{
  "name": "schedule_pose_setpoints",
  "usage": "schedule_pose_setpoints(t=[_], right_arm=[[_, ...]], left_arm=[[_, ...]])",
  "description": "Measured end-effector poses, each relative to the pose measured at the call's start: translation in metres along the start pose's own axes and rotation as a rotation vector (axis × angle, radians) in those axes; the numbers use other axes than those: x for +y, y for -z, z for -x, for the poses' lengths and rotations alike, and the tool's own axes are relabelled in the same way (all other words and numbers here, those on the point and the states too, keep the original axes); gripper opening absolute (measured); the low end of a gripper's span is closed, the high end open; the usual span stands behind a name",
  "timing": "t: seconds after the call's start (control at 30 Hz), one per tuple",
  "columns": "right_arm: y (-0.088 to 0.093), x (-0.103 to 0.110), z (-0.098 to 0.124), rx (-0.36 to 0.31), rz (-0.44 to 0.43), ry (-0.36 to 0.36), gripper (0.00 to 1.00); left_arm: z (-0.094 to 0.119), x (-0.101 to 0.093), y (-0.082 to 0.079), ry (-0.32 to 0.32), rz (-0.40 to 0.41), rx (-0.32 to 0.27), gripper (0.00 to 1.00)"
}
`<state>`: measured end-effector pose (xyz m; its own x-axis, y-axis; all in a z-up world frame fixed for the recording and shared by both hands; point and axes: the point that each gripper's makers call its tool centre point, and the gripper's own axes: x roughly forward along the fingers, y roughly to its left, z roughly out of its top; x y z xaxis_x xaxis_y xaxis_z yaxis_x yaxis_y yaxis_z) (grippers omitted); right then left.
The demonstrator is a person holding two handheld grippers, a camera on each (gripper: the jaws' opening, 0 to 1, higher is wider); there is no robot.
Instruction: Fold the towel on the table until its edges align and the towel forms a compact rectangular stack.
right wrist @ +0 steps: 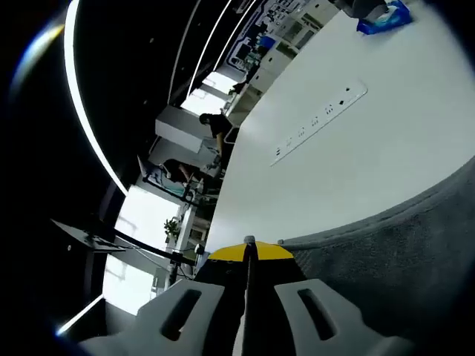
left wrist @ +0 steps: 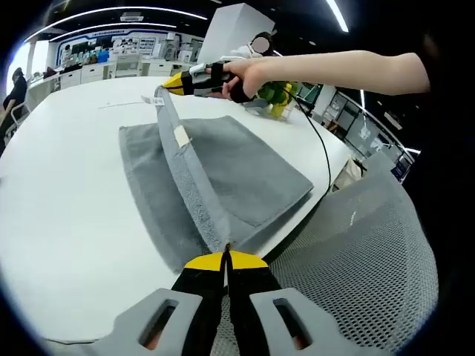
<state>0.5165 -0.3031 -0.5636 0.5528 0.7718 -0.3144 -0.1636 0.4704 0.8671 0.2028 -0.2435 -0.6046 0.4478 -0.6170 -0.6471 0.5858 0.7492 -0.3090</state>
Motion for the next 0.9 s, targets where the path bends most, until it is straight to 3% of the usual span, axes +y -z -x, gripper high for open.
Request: schedule_pose_setpoints(t=[0.23, 0.57, 0.7, 0.77, 0.9], right_arm=[[0.011, -0.005, -0.009, 0.014, -0.007, 0.002, 0.00], [0.019, -0.007, -0.014, 0.017, -0.037, 0.002, 0.01], [0.024, 0.000, -0.016, 0.030, -0.043, -0.016, 0.05], [0.025, -0.003, -0.017, 0.036, -0.033, -0.004, 0.09], [0.024, -0.006, -0.015, 0.036, -0.034, -0.014, 0.04]], left_arm=[[-0.004, 0.005, 0.012, -0.005, 0.037, 0.014, 0.01], [-0.006, 0.012, 0.015, -0.039, 0.054, 0.004, 0.01], [-0.004, 0.012, 0.010, -0.051, 0.034, -0.038, 0.03], [-0.001, 0.016, 0.007, -0.078, 0.025, -0.061, 0.09], [0.005, 0.022, 0.008, -0.105, 0.015, -0.068, 0.09]])
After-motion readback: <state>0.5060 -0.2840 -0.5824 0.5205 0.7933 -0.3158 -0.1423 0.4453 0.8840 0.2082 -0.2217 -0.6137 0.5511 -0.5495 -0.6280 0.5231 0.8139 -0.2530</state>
